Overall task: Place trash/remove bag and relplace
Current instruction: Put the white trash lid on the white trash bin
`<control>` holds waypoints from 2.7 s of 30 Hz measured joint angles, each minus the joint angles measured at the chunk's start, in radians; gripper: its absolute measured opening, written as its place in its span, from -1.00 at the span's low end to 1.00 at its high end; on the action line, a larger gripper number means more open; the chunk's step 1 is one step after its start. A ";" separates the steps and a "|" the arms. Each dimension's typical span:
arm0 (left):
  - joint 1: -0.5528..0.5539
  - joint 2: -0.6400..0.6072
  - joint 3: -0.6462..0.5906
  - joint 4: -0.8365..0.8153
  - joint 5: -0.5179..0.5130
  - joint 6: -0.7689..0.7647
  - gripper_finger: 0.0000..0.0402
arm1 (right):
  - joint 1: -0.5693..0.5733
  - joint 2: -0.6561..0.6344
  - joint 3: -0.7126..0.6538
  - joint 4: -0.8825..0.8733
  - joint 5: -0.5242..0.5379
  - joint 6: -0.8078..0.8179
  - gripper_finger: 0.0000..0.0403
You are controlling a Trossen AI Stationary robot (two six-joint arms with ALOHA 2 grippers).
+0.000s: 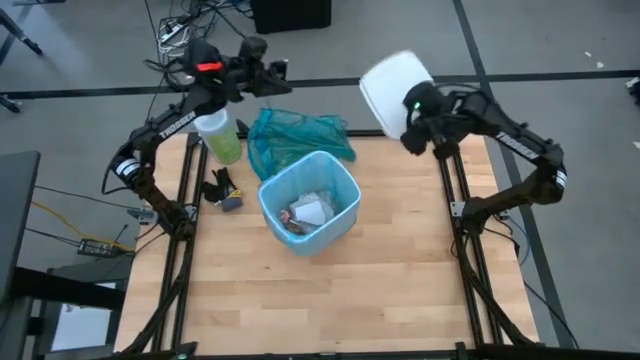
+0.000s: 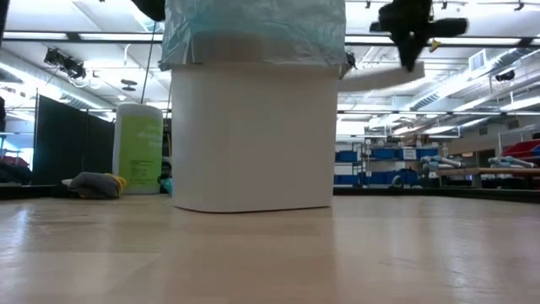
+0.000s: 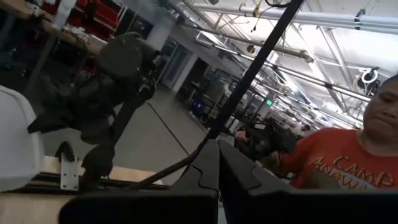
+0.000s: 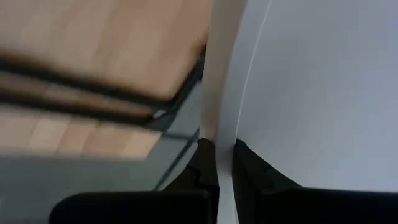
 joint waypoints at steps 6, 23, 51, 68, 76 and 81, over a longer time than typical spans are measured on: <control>0.051 -0.086 0.000 0.003 0.000 -0.003 -0.97 | 0.002 -0.018 0.096 0.200 -0.277 0.170 -0.92; 0.077 -0.176 0.000 0.000 0.022 0.012 -0.97 | 0.315 -0.001 0.131 0.371 -1.062 0.048 -0.92; 0.030 -0.274 0.000 -0.325 0.020 0.005 -0.97 | 0.355 0.260 0.550 0.084 -0.915 -0.627 -0.92; -0.075 -0.331 0.000 -0.498 -0.026 0.064 -0.97 | 0.347 0.418 0.687 -0.051 -0.762 -0.945 -0.92; -0.076 -0.332 0.000 -0.562 -0.028 0.038 -0.97 | 0.341 0.410 0.716 -0.039 -0.777 -1.083 -0.92; -0.078 -0.332 0.000 -0.638 -0.033 0.102 -0.97 | 0.317 0.408 0.716 -0.075 -0.882 -1.193 -0.92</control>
